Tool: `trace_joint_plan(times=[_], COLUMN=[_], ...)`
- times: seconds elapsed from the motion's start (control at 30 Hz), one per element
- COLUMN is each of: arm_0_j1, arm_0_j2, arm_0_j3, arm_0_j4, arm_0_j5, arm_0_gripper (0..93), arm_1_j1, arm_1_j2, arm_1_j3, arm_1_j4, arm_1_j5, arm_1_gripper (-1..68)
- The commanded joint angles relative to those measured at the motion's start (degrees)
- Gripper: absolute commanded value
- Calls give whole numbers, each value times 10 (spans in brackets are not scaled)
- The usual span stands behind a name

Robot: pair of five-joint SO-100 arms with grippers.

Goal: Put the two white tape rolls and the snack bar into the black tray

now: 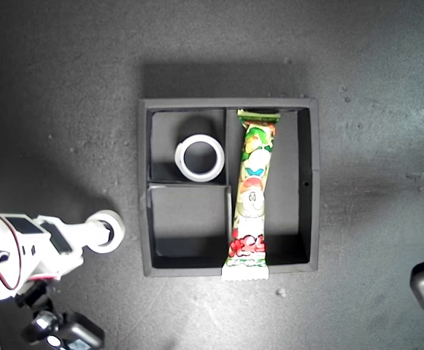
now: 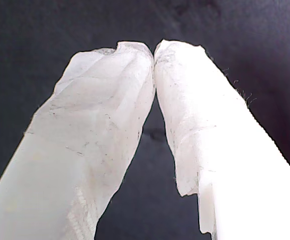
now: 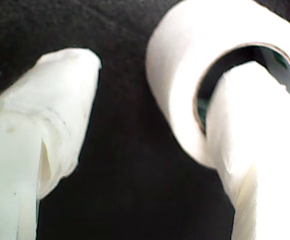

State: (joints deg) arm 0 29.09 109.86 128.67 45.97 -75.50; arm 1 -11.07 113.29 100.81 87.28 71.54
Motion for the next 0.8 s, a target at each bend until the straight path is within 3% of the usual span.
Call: trace_joint_plan(times=[0.0, 0.3, 0.5, 0.63, 0.77], arm_0_j1=[3, -48, -81, -97, -100], arm_0_j2=[-9, -160, -228, -222, -188], arm_0_j3=[-40, -127, -200, -228, -279], arm_0_j4=[-8, 1, 67, 109, 201], arm_0_j5=[-7, 7, 17, 23, 26], arm_0_gripper=[161, 132, 9, 1, 1], arm_1_j1=[-5, -19, -19, -4, 19], arm_1_j2=[18, 52, 272, 389, 507], arm_1_j3=[6, 105, 362, 507, 618], arm_1_j4=[-12, -86, -272, -352, -377], arm_1_j5=[5, 43, 88, 93, 91], arm_1_gripper=[-2, -2, -2, -3, -3])
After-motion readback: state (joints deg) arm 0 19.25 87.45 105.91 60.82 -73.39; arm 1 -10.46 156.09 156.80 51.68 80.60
